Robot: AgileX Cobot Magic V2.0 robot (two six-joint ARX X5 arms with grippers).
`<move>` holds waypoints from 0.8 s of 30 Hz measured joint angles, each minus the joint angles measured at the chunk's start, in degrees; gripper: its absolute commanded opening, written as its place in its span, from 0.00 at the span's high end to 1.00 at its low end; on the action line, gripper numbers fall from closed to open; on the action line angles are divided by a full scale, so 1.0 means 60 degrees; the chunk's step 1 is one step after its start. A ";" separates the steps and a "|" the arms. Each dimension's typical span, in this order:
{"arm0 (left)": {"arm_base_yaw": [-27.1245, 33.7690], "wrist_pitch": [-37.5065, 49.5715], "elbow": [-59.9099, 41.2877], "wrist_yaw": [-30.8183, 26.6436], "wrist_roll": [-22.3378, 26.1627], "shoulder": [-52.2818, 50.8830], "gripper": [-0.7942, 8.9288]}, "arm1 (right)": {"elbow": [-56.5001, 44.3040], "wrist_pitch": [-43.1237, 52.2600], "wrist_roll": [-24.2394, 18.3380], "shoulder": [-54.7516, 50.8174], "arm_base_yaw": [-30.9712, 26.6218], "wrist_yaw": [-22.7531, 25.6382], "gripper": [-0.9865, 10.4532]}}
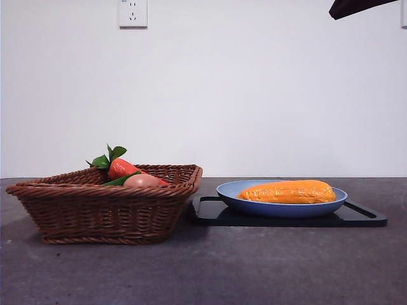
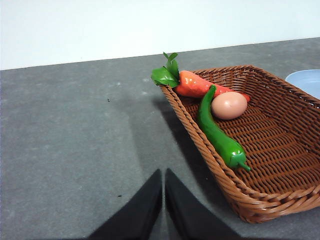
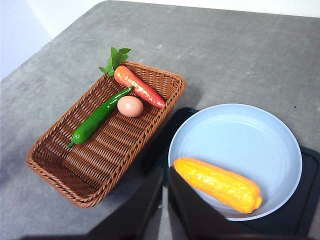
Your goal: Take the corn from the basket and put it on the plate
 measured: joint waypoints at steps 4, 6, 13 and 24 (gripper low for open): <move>0.0000 0.0004 0.0000 0.0000 0.0000 0.0000 0.91 | 0.0000 0.0000 0.0000 0.0000 0.0000 0.0000 0.91; 0.0000 0.0004 0.0000 0.0000 0.0000 0.0000 0.91 | 0.0000 0.0000 0.0000 0.0000 -0.0004 0.0000 0.91; 0.0000 0.0004 0.0000 0.0000 0.0000 0.0000 0.91 | 0.0000 0.0000 0.0000 0.0000 0.0000 0.0000 0.91; 0.0000 0.0004 0.0000 0.0000 0.0000 0.0000 0.91 | 0.0000 0.0007 -0.0168 0.0000 -0.0004 0.0226 0.91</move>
